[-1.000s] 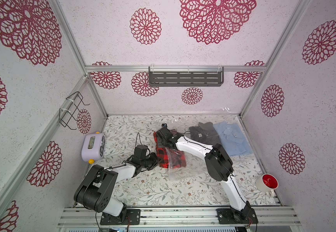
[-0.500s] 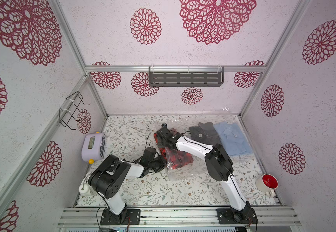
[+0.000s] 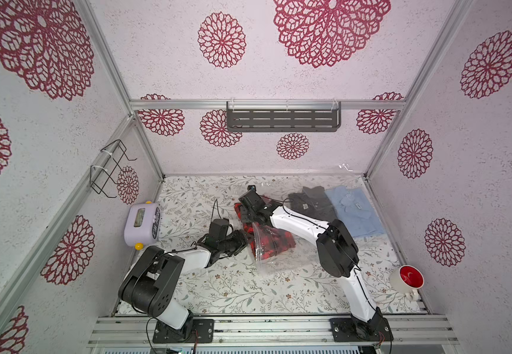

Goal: Place the folded shirt into the vacuum bag
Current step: Place the shirt in the vacuum bag.

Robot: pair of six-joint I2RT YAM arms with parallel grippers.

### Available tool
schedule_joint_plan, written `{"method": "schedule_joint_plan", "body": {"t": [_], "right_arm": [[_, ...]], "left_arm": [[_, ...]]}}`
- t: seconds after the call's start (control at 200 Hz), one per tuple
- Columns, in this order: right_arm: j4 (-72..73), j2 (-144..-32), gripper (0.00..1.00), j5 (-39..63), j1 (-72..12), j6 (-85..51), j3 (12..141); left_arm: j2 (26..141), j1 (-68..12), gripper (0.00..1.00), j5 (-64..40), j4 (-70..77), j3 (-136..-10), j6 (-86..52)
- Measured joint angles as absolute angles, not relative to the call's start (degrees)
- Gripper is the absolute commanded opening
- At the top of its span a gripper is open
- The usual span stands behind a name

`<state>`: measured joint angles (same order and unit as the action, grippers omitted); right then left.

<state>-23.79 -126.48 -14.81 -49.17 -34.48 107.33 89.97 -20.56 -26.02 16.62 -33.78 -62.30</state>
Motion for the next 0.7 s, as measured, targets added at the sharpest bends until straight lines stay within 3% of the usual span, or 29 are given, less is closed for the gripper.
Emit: {"method": "schedule_joint_plan", "body": {"t": [0.19,0.375,0.695], "right_arm": [[-23.92,-126.21,0.0,-14.81,-49.06,-34.48,107.33],[-23.94,-126.21,0.0,-14.79,-49.06,-34.44,107.33],[-23.9,-126.19,0.0,-14.68,-49.01,-34.46,107.2]], "left_arm": [[90.61,-13.54,0.56,-28.73,15.7,-34.11,-60.45],[98.04,-11.03,0.54,-34.13,21.89,-38.24,-62.5],[110.45,-10.94,0.32,-37.23,31.77,-45.95,-68.2]]}}
